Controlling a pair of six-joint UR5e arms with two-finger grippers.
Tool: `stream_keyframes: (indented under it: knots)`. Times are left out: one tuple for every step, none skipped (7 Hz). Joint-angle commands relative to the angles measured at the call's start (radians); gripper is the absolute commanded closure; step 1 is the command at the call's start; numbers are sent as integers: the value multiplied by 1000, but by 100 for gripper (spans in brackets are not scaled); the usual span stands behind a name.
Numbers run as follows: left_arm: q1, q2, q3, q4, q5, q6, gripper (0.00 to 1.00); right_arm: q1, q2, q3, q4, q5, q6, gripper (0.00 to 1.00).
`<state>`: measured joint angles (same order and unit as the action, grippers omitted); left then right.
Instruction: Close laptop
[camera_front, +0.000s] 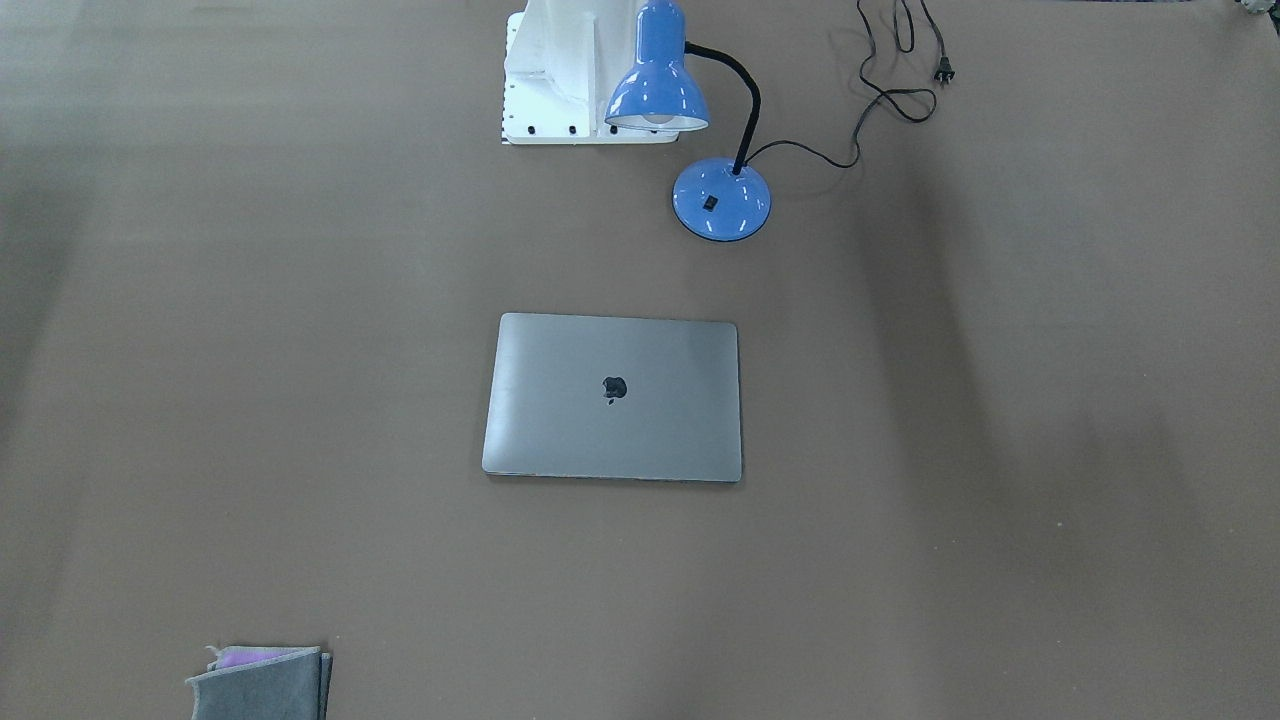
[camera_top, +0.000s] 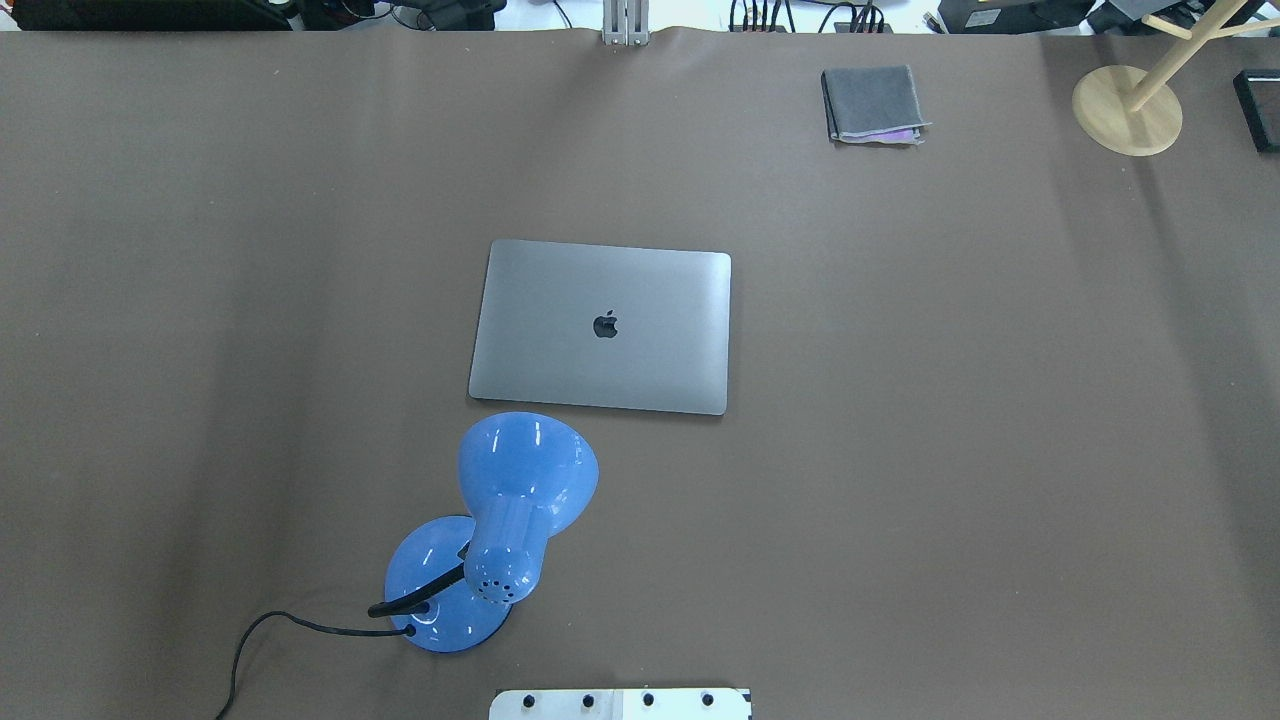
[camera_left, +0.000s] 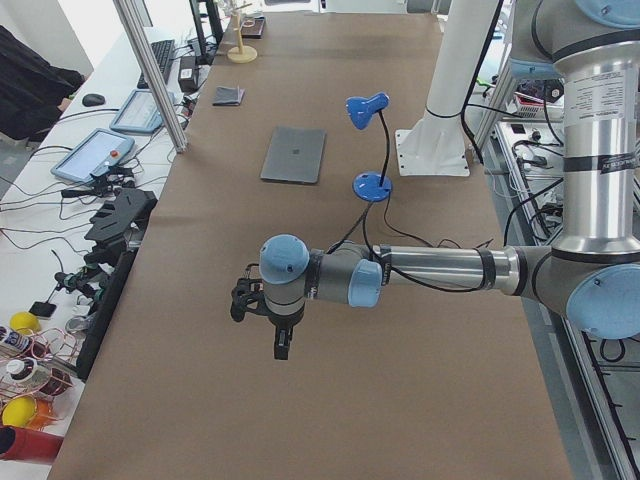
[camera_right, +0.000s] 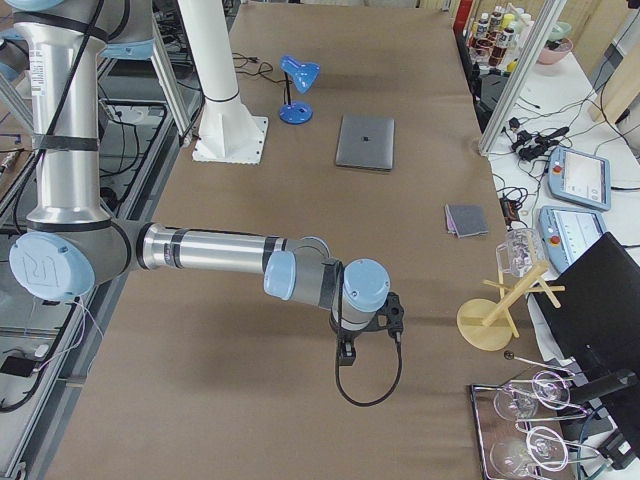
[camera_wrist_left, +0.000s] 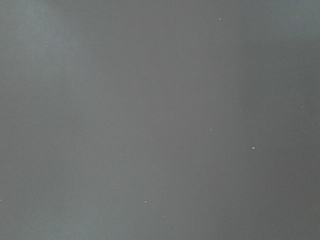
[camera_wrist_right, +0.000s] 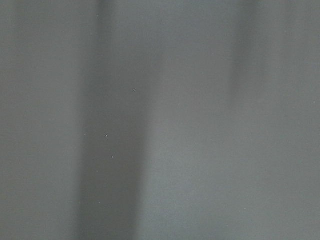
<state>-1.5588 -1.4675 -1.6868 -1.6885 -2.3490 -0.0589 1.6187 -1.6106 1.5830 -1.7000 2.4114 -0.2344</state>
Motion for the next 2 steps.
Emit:
stream_keyframes:
  knots:
    - [-1, 1, -1, -2, -15, -1, 2, 1, 18, -9, 17, -6, 56, 0]
    - [-1, 3, -2, -2, -13, 1, 2, 1, 31, 0, 17, -6, 67, 0]
